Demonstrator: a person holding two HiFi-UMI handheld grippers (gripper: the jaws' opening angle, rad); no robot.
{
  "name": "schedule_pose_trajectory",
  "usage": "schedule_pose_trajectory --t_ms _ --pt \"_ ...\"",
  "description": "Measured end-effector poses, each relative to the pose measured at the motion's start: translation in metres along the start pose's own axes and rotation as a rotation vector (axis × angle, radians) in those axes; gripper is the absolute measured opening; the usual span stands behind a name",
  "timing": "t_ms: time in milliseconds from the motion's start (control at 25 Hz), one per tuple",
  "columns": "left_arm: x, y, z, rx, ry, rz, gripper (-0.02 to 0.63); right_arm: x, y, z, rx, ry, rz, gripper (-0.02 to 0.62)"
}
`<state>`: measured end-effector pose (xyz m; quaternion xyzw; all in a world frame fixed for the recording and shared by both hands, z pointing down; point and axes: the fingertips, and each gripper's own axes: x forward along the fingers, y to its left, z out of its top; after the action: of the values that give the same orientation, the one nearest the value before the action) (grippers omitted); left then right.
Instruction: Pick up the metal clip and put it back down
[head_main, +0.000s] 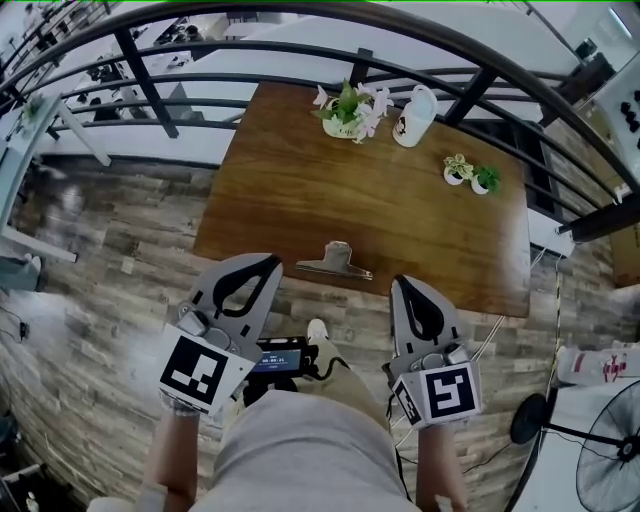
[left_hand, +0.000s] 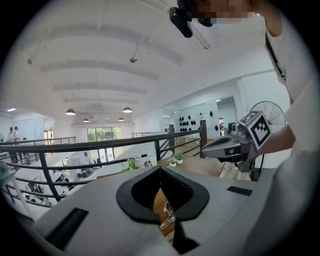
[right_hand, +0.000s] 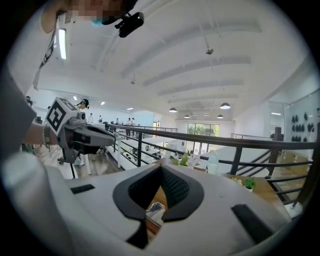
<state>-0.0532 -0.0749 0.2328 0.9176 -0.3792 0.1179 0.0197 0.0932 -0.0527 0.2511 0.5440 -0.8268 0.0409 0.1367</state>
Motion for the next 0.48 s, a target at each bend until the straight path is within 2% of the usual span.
schedule_pose_trajectory --t_ms 480 --pt "0.0053 0.0006 -0.0081 0.000 0.017 -0.012 0.008 0.0040 0.0008 0.0023 -0.030 0.010 -0.006 0.003"
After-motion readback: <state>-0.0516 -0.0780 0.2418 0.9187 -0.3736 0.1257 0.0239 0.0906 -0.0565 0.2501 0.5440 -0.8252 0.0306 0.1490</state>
